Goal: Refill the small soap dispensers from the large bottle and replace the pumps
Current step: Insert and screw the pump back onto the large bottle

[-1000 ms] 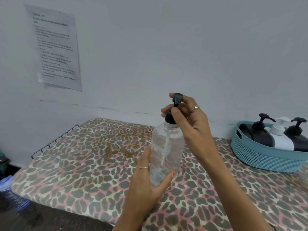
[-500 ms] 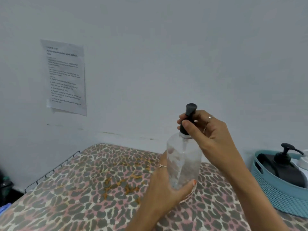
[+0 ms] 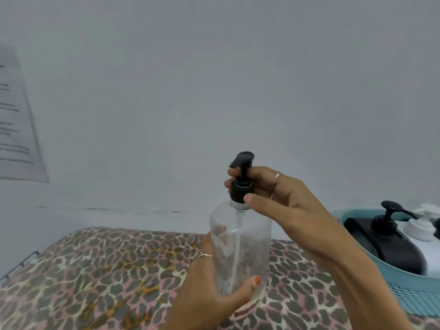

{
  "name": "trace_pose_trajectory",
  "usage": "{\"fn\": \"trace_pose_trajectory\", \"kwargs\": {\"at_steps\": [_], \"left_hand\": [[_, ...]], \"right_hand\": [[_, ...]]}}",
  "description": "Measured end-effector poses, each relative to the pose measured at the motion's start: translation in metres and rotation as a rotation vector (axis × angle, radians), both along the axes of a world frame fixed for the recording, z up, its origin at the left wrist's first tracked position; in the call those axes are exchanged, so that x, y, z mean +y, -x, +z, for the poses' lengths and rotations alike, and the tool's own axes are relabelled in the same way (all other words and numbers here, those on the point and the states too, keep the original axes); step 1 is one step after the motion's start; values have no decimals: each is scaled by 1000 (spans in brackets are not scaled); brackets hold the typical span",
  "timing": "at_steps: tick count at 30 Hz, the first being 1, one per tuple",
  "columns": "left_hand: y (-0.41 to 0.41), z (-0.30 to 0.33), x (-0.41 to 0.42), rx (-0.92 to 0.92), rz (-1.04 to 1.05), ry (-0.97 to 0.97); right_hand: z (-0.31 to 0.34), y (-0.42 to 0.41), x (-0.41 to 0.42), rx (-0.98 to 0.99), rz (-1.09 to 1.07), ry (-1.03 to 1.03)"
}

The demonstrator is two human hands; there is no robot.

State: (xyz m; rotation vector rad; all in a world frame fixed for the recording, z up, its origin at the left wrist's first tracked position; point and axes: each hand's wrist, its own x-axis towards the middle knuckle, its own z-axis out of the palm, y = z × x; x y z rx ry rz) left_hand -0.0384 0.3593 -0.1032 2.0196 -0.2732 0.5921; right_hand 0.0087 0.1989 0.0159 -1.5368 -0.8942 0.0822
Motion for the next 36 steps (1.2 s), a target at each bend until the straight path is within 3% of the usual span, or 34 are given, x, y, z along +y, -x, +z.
{"fn": "trace_pose_trajectory", "kwargs": {"at_steps": [16, 28, 36], "left_hand": [[-13, -9, -8, -60, 10, -36], [-13, -8, -6, -70, 5, -81], [-13, -10, -5, -16, -18, -68]], "right_hand": [[-15, -21, 10, 46, -219, -29], [-9, -19, -9, 98, 29, -13], [-9, -20, -4, 65, -99, -87]]}}
